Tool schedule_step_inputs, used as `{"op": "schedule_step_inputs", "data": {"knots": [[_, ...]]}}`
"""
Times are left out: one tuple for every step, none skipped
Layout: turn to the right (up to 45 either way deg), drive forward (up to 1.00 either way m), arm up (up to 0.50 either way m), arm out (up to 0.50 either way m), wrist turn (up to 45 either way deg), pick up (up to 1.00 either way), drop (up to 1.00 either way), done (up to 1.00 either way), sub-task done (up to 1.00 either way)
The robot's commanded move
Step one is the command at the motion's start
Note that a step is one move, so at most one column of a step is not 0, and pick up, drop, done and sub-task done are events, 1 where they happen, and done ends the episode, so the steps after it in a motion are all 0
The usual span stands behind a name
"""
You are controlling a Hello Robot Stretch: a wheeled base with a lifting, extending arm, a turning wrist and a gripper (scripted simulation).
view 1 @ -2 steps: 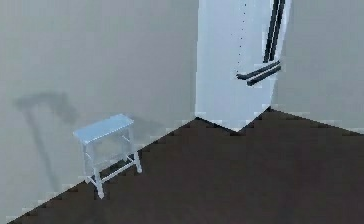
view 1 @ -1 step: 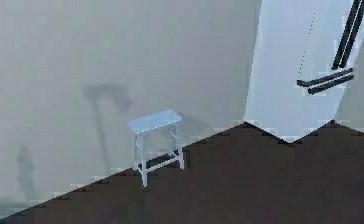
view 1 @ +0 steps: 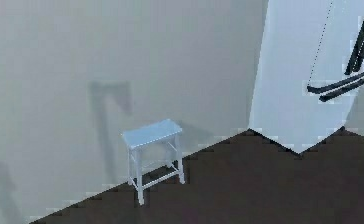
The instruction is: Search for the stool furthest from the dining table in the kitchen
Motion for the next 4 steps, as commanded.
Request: {"op": "schedule_step_inputs", "data": {"knots": [[-18.0, 0.00, 0.00, 0.00, 0.0, 0.00, 0.00, 0.00, 0.00], [0.0, 0.50, 0.00, 0.00, 0.0, 0.00, 0.00, 0.00, 0.00], [-45.0, 0.00, 0.00, 0.00, 0.0, 0.00, 0.00, 0.00, 0.00], [-45.0, 0.00, 0.00, 0.00, 0.0, 0.00, 0.00, 0.00, 0.00]]}}
